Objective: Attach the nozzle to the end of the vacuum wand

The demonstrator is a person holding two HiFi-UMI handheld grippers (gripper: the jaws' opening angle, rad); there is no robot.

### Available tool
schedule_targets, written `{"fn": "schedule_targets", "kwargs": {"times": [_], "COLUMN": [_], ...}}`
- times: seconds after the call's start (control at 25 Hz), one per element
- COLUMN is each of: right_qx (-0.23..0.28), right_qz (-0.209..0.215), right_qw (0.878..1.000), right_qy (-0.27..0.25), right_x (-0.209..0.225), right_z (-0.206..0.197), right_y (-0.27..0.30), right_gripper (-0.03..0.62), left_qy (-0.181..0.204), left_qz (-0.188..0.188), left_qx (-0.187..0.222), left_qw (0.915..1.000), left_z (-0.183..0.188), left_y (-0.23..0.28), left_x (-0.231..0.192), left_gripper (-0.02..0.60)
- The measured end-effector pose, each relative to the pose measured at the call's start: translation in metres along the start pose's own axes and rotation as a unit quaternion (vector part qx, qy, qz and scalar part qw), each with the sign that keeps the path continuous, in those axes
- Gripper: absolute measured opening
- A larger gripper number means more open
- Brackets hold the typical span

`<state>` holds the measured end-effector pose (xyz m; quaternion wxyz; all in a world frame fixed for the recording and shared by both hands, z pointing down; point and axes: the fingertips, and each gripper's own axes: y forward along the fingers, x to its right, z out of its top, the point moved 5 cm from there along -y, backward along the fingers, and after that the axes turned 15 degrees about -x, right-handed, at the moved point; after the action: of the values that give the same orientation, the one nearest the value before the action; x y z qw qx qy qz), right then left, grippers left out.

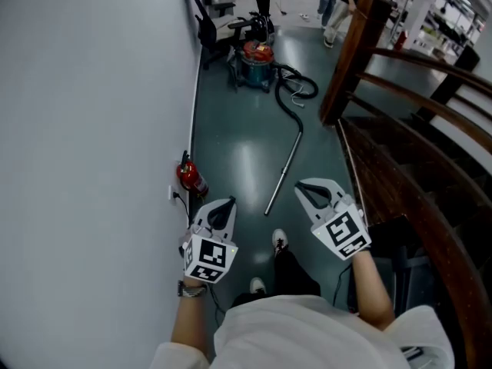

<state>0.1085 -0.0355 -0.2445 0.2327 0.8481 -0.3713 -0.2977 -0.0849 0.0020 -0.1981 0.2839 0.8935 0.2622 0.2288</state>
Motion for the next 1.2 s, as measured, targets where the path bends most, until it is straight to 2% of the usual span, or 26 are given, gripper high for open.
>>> {"fn": "schedule_targets", "kwargs": {"times": [0.4, 0.68, 1.2], "right_qx": [-0.018, -0.031, -0.043], "right_qz": [0.024, 0.031, 0.065], "right_qw": [1.0, 0.999, 0.997], "right_qy": [0.0, 0.013, -0.002], "right_x": [0.028, 0.047, 0.06], "right_z": [-0.014, -0.045, -0.093], "right_y": [0.067, 0.109, 0.17], "right_gripper": [0.029, 0.029, 0.029], "left_qy": [-0.019, -0.038, -0.079], "left_qz": [0.0, 0.006, 0.015], "left_qx": [-0.025, -0.044, -0.064], "left_qw": [0.9995, 0.9983, 0.9947], "left_z": [-0.012, -0.028, -0.069], "left_y": [0.055, 0.096, 0.163], "left_x": [-0.031, -0.048, -0.047], "left_gripper": [-0.002, -0.002, -0.002]}}
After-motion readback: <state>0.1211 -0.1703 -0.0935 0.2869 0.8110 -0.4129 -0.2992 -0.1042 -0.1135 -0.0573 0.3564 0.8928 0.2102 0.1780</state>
